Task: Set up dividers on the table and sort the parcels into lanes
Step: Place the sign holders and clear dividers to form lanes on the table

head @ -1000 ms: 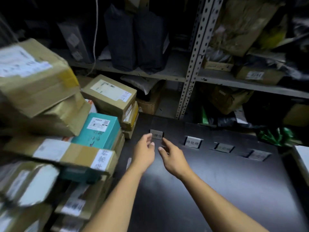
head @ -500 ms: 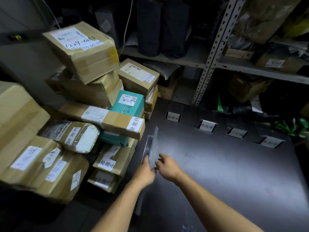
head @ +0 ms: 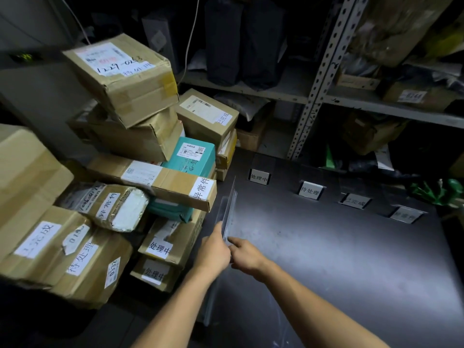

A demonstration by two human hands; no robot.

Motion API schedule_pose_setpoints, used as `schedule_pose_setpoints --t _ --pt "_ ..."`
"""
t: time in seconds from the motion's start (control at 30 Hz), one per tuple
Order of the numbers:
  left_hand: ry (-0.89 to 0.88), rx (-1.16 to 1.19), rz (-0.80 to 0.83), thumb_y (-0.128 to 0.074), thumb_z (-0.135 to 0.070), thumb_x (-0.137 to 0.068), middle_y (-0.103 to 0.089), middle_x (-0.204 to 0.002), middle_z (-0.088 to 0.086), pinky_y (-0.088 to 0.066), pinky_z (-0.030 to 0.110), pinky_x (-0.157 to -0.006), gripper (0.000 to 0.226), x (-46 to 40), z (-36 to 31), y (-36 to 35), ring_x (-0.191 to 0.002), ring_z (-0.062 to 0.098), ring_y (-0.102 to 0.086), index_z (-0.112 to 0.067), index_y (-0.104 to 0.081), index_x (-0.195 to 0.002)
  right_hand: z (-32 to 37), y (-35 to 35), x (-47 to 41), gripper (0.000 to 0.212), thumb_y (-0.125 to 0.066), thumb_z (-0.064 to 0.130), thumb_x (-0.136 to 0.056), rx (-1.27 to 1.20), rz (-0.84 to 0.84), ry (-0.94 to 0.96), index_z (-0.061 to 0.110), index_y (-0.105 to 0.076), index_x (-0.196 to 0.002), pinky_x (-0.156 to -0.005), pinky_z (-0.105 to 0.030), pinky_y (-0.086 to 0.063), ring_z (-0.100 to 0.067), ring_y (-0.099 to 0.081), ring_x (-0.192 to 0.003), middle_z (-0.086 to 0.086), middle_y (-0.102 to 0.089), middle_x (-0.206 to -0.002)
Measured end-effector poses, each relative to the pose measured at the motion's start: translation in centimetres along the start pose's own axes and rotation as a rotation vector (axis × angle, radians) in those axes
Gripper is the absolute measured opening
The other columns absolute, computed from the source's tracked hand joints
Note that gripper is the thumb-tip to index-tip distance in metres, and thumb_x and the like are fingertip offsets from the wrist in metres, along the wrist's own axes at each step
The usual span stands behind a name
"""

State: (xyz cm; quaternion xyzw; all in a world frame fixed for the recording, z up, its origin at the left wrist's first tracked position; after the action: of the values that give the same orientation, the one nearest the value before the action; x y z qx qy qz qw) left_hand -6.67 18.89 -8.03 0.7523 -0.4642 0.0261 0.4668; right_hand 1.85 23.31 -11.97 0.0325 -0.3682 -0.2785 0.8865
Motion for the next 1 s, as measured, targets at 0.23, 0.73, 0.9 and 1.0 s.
schedule_pose_setpoints --t 0.23,0.73,0.9,1.0 --pt "-0.117 -0.101 -0.151 -0.041 -0.011 -0.094 -0.054 -0.136 0.015 -0.045 0.041 -0.097 0.067 0.7 -6.3 3.5 -0.122 0.033 -0.054 -0.032 -0.019 -0.153 3.6 4.8 0.6 0.034 -0.038 0.008 -0.098 -0.148 -0.098 0.073 -0.008 -0.057 -0.122 -0.091 -0.054 -0.052 -0.039 -0.065 -0.099 -0.035 -0.063 -0.115" --pt "-0.175 -0.002 0.068 -0.038 -0.020 -0.098 -0.052 -0.137 0.009 -0.051 0.039 -0.092 0.058 -3.6 -13.6 -8.6 -0.115 0.027 -0.058 -0.039 -0.021 -0.150 1.1 21.1 -0.4 0.054 -0.048 0.026 -0.099 -0.356 -0.437 0.070 0.029 -0.034 -0.151 -0.066 -0.034 -0.061 -0.027 -0.064 -0.106 -0.008 -0.048 -0.143" --pt "-0.158 0.079 0.223 -0.033 -0.022 -0.097 -0.055 -0.135 0.006 -0.049 0.033 -0.079 0.059 -6.8 -14.2 -13.1 -0.097 0.020 -0.058 -0.046 -0.017 -0.148 -2.1 22.7 -4.0 0.057 -0.048 0.017 -0.095 -0.341 -0.419 0.028 0.026 -0.038 -0.150 -0.075 -0.040 -0.062 -0.024 -0.066 -0.102 -0.010 -0.058 -0.131" --pt "-0.143 0.111 0.285 -0.034 -0.020 -0.096 -0.054 -0.137 0.006 -0.046 0.029 -0.078 0.063 -8.5 -14.3 -15.2 -0.093 0.018 -0.056 -0.045 -0.014 -0.150 -3.7 23.3 -6.4 0.057 -0.047 0.011 -0.095 -0.347 -0.412 0.006 0.025 -0.040 -0.150 -0.078 -0.043 -0.062 -0.022 -0.068 -0.093 -0.008 -0.068 -0.109"
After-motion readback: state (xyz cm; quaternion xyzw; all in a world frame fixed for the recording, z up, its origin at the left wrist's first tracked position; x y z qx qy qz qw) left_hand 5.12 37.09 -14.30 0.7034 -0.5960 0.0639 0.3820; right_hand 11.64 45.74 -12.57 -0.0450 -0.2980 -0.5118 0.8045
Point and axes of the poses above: each hand's wrist, its own x-axis away from the middle knuckle, its own y-axis out of the back of the hand, z = x × y, the point moved 10 cm from there along -x, towards the middle knuckle
